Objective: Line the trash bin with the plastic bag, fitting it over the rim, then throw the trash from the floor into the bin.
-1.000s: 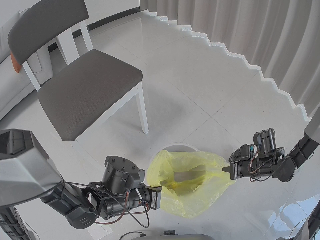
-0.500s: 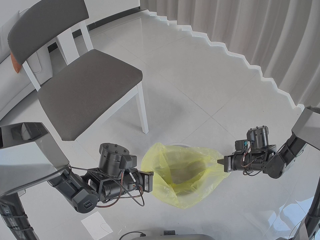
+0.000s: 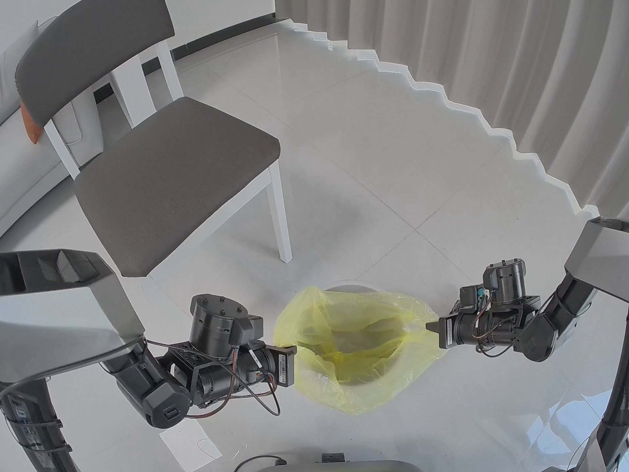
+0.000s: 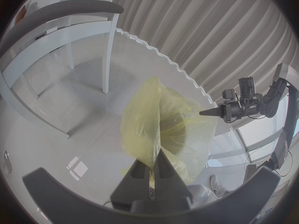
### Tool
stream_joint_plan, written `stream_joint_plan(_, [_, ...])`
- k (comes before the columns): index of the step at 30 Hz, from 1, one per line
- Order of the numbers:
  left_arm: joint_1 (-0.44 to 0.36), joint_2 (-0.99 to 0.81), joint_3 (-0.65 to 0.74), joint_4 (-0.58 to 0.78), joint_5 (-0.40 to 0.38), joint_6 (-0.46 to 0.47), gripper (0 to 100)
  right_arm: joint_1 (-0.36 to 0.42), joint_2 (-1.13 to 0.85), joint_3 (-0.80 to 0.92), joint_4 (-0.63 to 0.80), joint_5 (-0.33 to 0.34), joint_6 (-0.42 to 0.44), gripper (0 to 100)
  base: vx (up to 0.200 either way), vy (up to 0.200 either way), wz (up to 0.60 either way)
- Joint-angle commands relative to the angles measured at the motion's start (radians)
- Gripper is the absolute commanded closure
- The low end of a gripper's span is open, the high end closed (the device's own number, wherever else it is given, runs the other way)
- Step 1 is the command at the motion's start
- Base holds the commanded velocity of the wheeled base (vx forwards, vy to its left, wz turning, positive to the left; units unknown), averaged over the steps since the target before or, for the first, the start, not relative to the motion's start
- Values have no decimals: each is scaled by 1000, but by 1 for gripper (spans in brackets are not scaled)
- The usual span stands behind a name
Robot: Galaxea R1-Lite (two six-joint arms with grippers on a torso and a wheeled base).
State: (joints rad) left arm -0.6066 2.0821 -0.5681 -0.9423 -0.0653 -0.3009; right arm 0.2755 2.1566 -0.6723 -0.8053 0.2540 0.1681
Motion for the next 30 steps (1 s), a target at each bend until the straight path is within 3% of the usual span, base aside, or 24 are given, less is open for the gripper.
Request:
stream_joint_plan(1, [1, 70, 11, -44, -1, 3, 100, -1, 9, 5, -14, 1, -2, 100, 0, 0, 0])
stream_joint_plan(13, [50, 115, -4, -82, 1, 12, 100, 2, 52, -35, -6, 1, -7, 100, 0, 0, 0])
stream_joint_plan(14, [50, 115, -4, -96, -1, 12, 100, 2, 51, -33, -6, 1, -12, 0, 0, 0, 0])
stream_joint_plan(25, [53, 145, -33, -170, 2, 11, 100, -38, -67, 54, -11, 1, -75, 0, 0, 0, 0])
stream_joint_plan(30, [59, 170, -67, -171, 7, 11, 100, -13, -100, 59, -18, 1, -96, 0, 0, 0, 0])
